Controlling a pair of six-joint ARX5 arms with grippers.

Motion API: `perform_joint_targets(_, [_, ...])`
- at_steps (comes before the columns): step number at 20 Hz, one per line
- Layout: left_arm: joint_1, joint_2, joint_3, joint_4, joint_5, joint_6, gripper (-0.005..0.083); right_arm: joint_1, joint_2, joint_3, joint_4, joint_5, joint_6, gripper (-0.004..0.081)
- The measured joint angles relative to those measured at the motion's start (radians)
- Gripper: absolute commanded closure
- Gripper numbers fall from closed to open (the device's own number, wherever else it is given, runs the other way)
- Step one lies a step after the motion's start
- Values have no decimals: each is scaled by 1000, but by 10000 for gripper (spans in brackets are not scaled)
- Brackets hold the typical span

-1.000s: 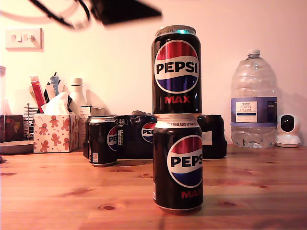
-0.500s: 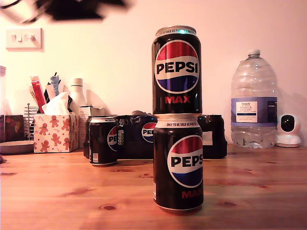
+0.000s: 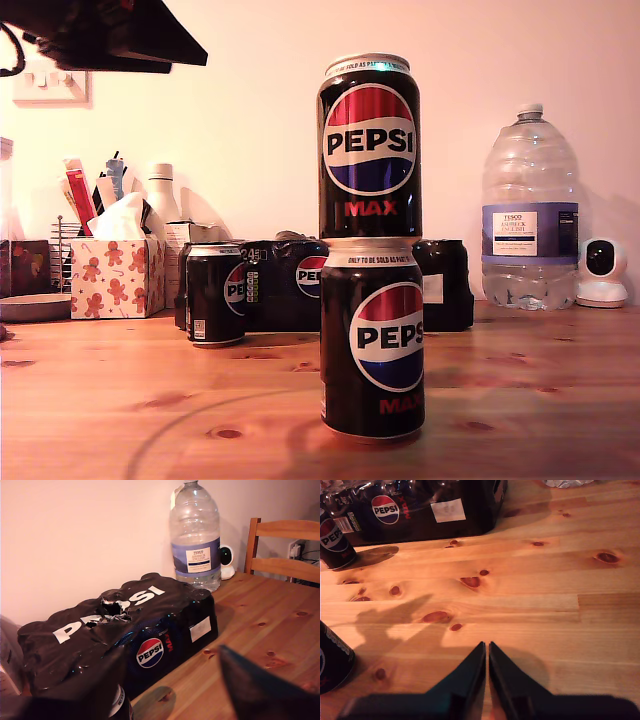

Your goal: Stack up the Pepsi cans on top of each other

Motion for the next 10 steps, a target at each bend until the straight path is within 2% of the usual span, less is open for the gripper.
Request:
perform_joint_targets(3, [14, 0, -3, 22, 4, 0, 76, 0, 0, 0, 0, 0, 0, 782])
perform_joint_targets(5, [16, 0, -27, 110, 7, 0, 76, 0, 0, 0, 0, 0, 0, 782])
perform_joint_targets(10, [51, 0, -187, 288, 12, -10, 76, 0, 0, 0, 0, 0, 0, 782])
